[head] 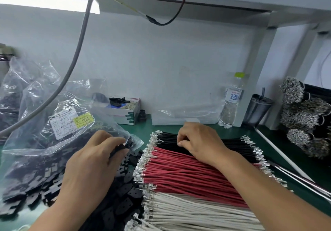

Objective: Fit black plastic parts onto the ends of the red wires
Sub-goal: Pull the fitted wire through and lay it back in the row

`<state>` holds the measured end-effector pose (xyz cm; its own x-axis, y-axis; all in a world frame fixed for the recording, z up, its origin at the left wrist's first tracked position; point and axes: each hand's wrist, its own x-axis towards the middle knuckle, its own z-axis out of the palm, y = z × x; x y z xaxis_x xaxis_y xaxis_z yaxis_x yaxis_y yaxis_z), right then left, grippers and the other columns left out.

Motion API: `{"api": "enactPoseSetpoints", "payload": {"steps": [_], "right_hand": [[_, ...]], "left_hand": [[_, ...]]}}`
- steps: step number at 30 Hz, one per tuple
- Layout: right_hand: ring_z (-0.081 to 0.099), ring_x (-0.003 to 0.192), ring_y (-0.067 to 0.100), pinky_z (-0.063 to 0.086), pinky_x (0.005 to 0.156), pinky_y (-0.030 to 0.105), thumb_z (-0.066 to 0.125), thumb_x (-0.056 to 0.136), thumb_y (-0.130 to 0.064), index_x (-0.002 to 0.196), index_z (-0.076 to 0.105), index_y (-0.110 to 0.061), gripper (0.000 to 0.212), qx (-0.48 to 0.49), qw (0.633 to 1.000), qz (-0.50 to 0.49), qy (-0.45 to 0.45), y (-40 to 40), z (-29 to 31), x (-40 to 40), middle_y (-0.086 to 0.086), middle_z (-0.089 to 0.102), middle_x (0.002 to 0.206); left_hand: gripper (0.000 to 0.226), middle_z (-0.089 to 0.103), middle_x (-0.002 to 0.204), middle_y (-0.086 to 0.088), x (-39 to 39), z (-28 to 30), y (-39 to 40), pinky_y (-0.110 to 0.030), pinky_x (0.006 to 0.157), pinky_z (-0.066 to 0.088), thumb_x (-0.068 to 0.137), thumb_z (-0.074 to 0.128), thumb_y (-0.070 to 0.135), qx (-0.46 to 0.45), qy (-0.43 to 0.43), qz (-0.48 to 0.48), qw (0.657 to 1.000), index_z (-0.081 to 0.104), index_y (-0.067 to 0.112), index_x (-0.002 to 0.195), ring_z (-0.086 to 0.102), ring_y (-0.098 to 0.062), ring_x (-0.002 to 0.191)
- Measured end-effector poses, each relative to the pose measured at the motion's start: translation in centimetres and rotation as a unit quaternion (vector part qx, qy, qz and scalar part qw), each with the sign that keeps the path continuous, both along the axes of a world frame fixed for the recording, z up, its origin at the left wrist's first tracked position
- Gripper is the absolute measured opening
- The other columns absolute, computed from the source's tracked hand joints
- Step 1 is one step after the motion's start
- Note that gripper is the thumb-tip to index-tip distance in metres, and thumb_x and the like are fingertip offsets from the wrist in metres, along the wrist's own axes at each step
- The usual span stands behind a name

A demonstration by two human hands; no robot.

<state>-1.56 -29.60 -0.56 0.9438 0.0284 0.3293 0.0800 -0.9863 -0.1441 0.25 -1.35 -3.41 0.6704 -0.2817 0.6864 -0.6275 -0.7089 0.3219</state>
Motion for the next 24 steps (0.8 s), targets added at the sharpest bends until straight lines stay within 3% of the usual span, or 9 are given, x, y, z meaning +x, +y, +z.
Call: {"api": "enactPoseSetpoints", "payload": {"steps": [3,6,8,10,12,14,17,21,24], "right_hand": [[0.056,0.082,0.006,0.038,0.069,0.022,0.062,0.097,-0.032,0.097,0.069,-0.030,0.007,0.016,0.999,0.002,-0.039,-0.3,1.1,-0.4,-0.015,0.066,0.093],[0.055,0.089,0.010,0.041,0.072,0.028,0.056,0.101,-0.026,0.107,0.069,-0.026,0.014,0.001,0.992,0.021,-0.122,-0.1,3.3,-1.3,-0.012,0.062,0.095],[0.055,0.089,0.011,0.044,0.071,0.031,0.057,0.100,-0.024,0.107,0.070,-0.024,0.015,-0.017,0.979,0.038,-0.202,0.8,4.6,-2.6,-0.010,0.059,0.093],[0.053,0.080,0.006,0.044,0.066,0.026,0.060,0.099,-0.028,0.101,0.071,-0.026,0.011,-0.020,0.960,0.060,-0.272,2.1,5.2,-4.7,-0.013,0.057,0.088],[0.051,0.074,0.001,0.041,0.063,0.018,0.063,0.096,-0.034,0.095,0.072,-0.028,0.011,-0.007,0.954,0.092,-0.286,3.7,4.5,-6.8,-0.016,0.056,0.083],[0.053,0.072,0.000,0.042,0.063,0.014,0.065,0.094,-0.033,0.094,0.074,-0.027,0.011,0.023,0.954,0.112,-0.276,4.9,3.0,-8.4,-0.018,0.057,0.083],[0.058,0.072,0.006,0.050,0.059,0.023,0.065,0.095,-0.028,0.099,0.078,-0.023,0.014,0.090,0.952,0.122,-0.266,5.8,1.0,-9.4,-0.013,0.060,0.084],[0.056,0.070,0.012,0.048,0.057,0.026,0.063,0.095,-0.023,0.115,0.077,-0.025,0.024,0.130,0.949,0.126,-0.258,5.8,0.5,-9.9,-0.009,0.057,0.081],[0.056,0.069,0.012,0.048,0.056,0.026,0.064,0.095,-0.028,0.107,0.079,-0.024,0.019,0.125,0.950,0.113,-0.262,5.8,0.7,-10.2,-0.010,0.056,0.080]], "left_hand": [[0.030,0.061,0.091,0.012,-0.1,0.0,0.0,-0.025,0.055,0.048,0.081,0.083,0.016,-0.053,-0.012,-0.021,0.998,0.080,0.019,0.111,0.057,-0.004,0.061],[0.035,0.058,0.093,0.007,-0.5,0.0,-0.5,-0.014,0.063,0.041,0.086,0.075,0.005,-0.075,-0.034,-0.037,0.996,0.078,0.015,0.119,0.053,-0.009,0.070],[0.038,0.060,0.094,0.008,-1.1,0.1,-0.9,-0.006,0.067,0.042,0.087,0.073,0.000,-0.111,-0.031,-0.050,0.992,0.077,0.015,0.122,0.056,-0.006,0.081],[0.037,0.068,0.096,0.016,-1.8,0.5,-1.1,-0.002,0.073,0.045,0.083,0.079,0.003,-0.183,0.003,-0.072,0.980,0.080,0.021,0.115,0.064,0.000,0.088],[0.034,0.077,0.096,0.012,-2.5,0.8,-1.3,-0.005,0.075,0.051,0.077,0.084,0.006,-0.292,0.083,-0.137,0.943,0.083,0.030,0.101,0.073,-0.003,0.086],[0.032,0.081,0.087,0.002,-3.0,0.9,-1.4,-0.013,0.066,0.057,0.070,0.087,0.010,-0.383,0.190,-0.207,0.880,0.084,0.033,0.093,0.077,-0.013,0.076],[0.020,0.078,0.076,-0.006,-3.3,0.9,-1.7,-0.022,0.049,0.055,0.070,0.085,0.021,-0.380,0.242,-0.223,0.864,0.080,0.029,0.088,0.075,-0.022,0.061],[0.020,0.077,0.078,-0.007,-3.5,0.8,-1.8,-0.026,0.048,0.055,0.073,0.083,0.023,-0.336,0.246,-0.238,0.878,0.078,0.028,0.092,0.072,-0.020,0.061],[0.022,0.077,0.074,-0.008,-3.9,0.7,-2.0,-0.024,0.049,0.055,0.069,0.084,0.022,-0.331,0.256,-0.248,0.874,0.081,0.030,0.090,0.073,-0.023,0.060]]}}
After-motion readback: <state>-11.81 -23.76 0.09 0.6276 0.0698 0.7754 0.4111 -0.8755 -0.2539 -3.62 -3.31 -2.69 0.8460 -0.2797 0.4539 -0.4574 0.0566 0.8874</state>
